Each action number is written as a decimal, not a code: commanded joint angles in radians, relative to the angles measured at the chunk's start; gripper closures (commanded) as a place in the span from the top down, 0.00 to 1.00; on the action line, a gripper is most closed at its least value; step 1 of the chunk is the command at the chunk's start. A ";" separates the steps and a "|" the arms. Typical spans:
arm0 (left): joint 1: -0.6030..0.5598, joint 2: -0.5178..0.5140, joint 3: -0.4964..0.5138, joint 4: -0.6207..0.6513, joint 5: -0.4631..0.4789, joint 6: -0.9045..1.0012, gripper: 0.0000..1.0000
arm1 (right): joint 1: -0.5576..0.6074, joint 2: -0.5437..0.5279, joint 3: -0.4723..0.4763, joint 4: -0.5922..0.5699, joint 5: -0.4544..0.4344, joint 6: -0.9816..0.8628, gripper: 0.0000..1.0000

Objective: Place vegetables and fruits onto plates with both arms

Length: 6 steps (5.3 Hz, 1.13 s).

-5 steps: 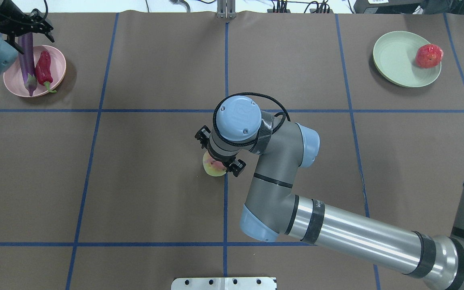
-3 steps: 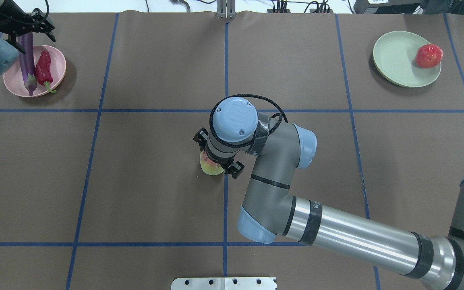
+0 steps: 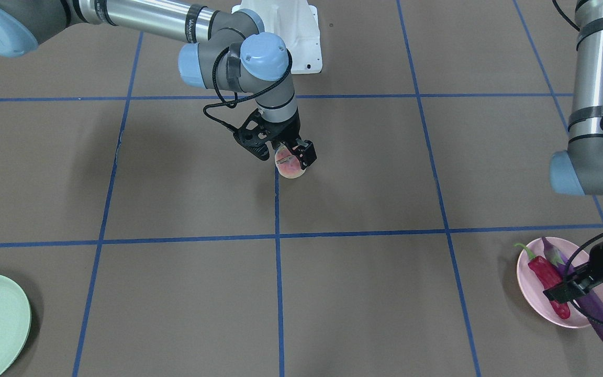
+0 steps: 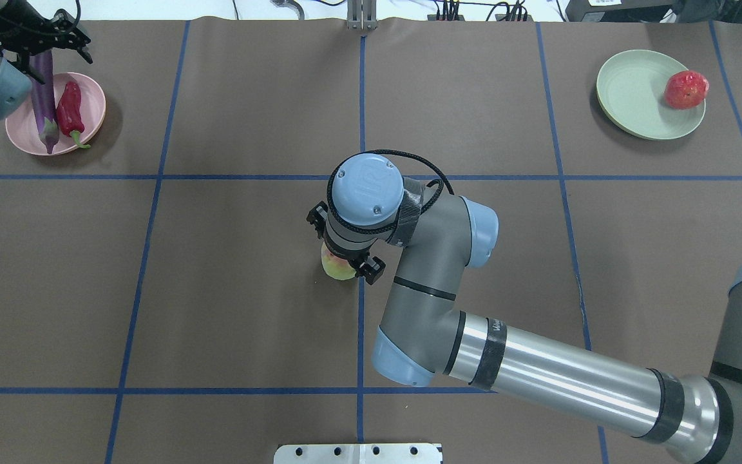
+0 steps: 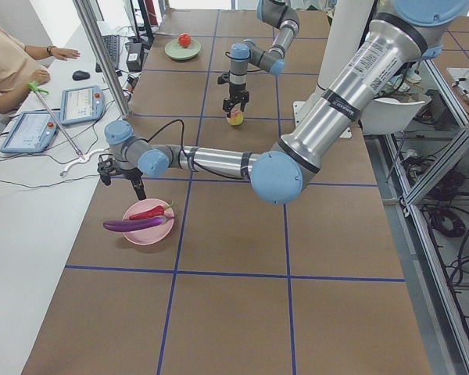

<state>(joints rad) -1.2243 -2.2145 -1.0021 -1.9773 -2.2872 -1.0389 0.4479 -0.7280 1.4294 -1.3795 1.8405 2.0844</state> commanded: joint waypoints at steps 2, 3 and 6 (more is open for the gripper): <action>0.000 0.013 -0.030 0.000 0.000 -0.040 1.00 | 0.000 0.009 -0.044 0.027 -0.015 0.014 0.98; 0.000 0.013 -0.032 0.000 0.000 -0.043 1.00 | -0.001 0.015 -0.056 0.036 -0.015 0.014 0.98; 0.000 0.013 -0.041 0.001 -0.002 -0.044 1.00 | 0.026 0.001 -0.011 0.053 -0.003 0.011 0.00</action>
<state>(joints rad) -1.2241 -2.2013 -1.0384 -1.9768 -2.2886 -1.0826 0.4564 -0.7197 1.3876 -1.3261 1.8301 2.1023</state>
